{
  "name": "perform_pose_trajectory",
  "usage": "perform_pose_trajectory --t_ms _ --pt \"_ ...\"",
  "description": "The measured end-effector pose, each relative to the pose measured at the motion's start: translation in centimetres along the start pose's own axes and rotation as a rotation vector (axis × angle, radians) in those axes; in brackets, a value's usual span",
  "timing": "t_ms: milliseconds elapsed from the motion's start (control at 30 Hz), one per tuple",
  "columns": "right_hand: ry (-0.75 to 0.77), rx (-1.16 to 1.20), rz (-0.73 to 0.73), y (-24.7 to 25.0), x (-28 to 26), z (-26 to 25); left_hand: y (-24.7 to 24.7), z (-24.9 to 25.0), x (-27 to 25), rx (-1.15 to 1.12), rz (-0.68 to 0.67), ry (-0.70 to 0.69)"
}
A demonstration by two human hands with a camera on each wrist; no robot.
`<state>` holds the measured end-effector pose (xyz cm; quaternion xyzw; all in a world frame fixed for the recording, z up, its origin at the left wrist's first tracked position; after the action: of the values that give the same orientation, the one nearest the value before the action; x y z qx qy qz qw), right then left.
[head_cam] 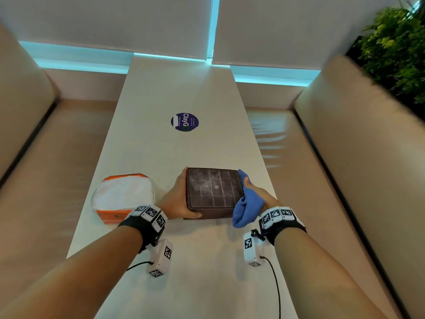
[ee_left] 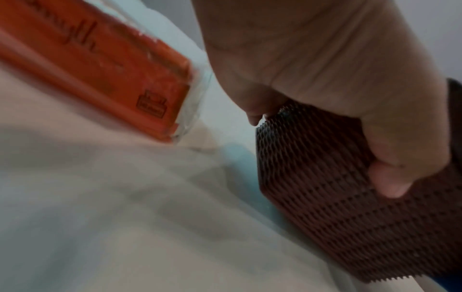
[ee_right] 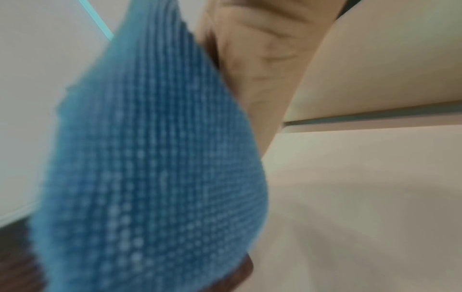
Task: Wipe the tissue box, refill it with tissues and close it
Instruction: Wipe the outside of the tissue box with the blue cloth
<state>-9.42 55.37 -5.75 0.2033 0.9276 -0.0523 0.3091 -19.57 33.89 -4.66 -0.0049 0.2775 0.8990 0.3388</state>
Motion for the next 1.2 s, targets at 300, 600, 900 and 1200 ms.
perform_pose_trajectory --t_ms 300,600,900,1200 --pt "0.709 -0.328 0.131 -3.1 -0.4 -7.5 -0.2 -2.3 1.2 -0.132 0.004 0.038" --pt "0.612 -1.375 -0.103 -8.1 2.0 -5.8 -0.5 -3.4 2.1 -0.146 0.006 0.039" --pt "1.068 -1.566 -0.491 -15.7 -0.7 -4.3 -0.6 -2.0 1.5 0.126 0.025 -0.062" --pt "0.767 -1.506 -0.157 -14.5 3.4 -6.9 -0.1 -3.9 3.1 -0.14 -0.004 0.006"
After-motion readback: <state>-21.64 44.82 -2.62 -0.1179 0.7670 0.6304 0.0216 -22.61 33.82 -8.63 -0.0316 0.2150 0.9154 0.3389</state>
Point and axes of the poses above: each hand's wrist, its own x-axis towards the middle knuckle, its own y-axis out of the back of the hand, z = x × y, the point moved 7 cm from there along x, towards the middle knuckle, and after that the axes turned 15 degrees about y, right-handed, at the moved point
